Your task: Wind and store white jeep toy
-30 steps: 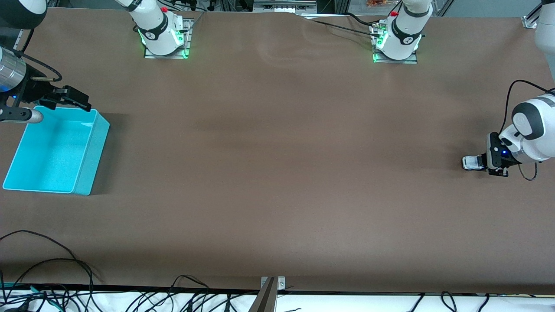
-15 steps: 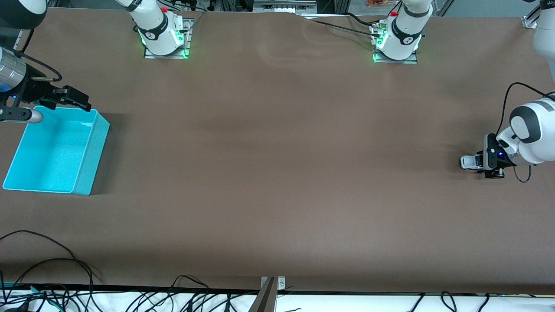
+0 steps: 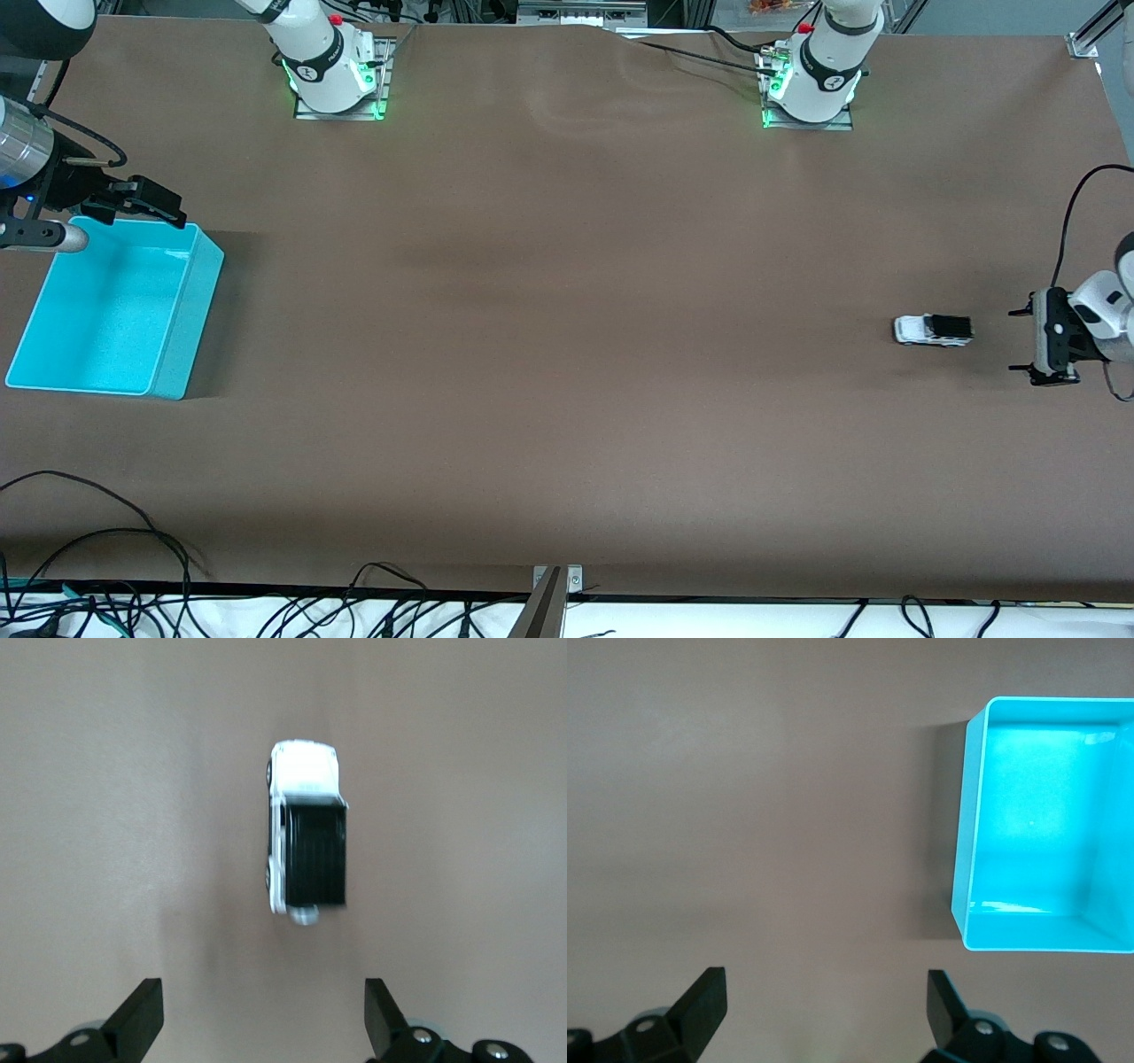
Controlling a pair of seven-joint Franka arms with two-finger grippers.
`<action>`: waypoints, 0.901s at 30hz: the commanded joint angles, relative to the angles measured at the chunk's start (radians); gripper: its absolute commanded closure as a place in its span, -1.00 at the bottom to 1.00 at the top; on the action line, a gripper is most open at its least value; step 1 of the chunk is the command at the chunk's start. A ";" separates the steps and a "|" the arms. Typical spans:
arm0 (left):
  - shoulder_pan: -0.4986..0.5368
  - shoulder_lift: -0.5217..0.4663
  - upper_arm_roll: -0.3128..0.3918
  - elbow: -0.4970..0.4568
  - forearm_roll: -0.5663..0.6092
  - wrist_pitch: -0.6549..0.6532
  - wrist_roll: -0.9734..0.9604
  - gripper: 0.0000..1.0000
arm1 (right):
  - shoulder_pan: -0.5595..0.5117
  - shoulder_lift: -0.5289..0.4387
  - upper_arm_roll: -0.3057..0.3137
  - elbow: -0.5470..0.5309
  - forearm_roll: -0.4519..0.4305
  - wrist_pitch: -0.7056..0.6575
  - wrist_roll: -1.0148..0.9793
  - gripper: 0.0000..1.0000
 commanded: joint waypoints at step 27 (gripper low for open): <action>-0.076 -0.112 -0.270 0.097 -0.090 -0.417 -1.127 -1.00 | -0.002 0.006 0.000 0.027 0.008 -0.006 -0.007 -1.00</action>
